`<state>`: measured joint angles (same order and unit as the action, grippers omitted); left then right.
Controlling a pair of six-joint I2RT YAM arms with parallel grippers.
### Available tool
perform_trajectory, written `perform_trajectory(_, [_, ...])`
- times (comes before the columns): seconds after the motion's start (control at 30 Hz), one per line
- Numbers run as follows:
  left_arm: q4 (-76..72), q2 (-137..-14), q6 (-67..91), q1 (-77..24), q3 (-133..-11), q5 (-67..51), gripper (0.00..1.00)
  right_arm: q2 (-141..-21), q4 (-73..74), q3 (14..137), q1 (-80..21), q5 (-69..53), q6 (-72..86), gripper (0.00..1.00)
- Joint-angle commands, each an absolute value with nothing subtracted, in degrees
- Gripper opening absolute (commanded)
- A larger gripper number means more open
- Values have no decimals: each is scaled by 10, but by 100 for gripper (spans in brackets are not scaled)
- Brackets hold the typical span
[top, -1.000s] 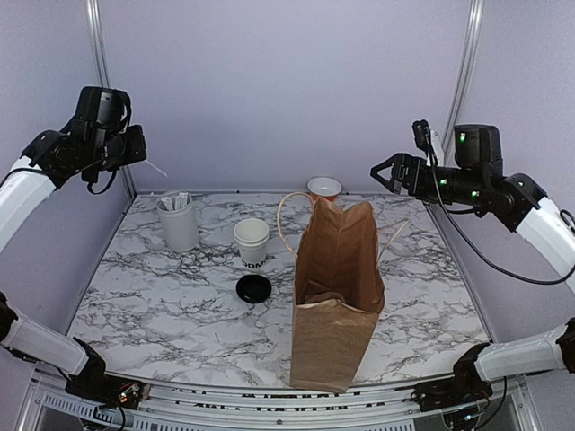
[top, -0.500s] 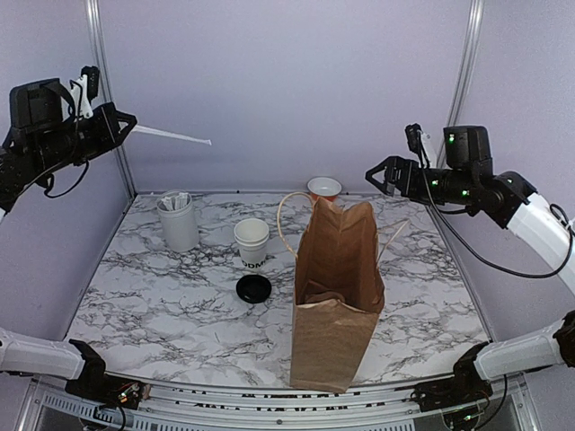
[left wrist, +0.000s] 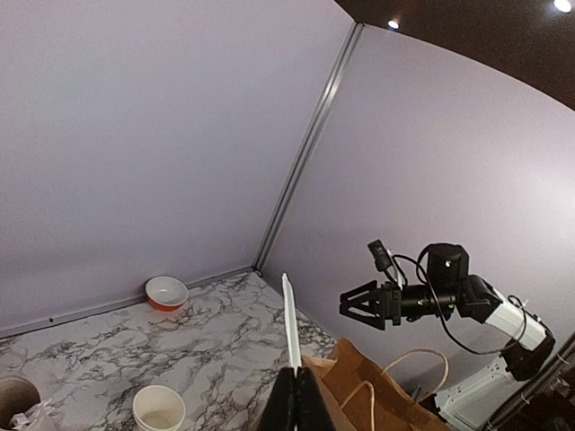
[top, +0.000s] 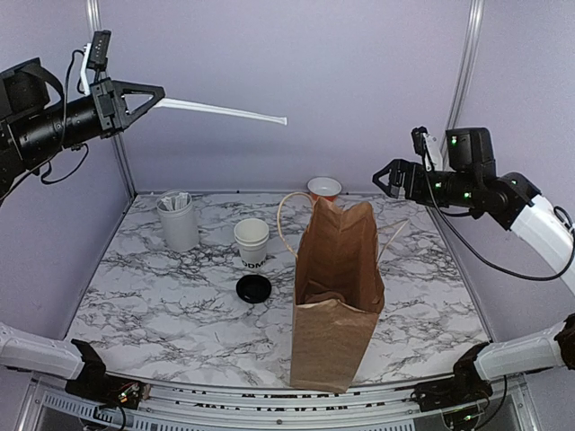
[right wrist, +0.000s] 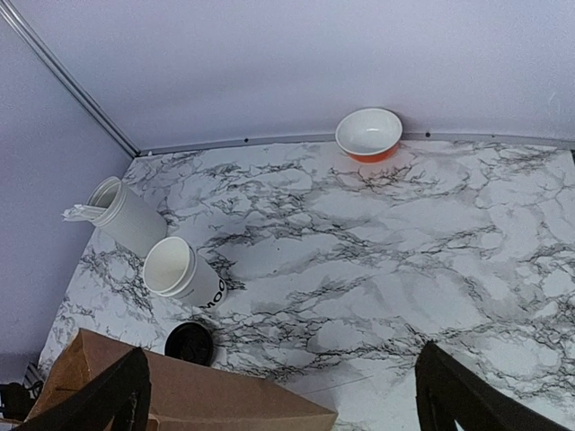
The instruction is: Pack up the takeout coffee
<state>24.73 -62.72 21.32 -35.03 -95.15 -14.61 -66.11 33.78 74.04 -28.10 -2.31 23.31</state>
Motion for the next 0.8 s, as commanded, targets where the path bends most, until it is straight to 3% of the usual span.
perform_trajectory(0.0, [295, -661, 167, -429, -1004, -175, 0, -645, 357, 744, -277, 2, 224, 99])
perform_trajectory(0.77, [450, -779, 64, -636, -1076, -37, 0, -641, 374, 727, -277, 27, 216, 99])
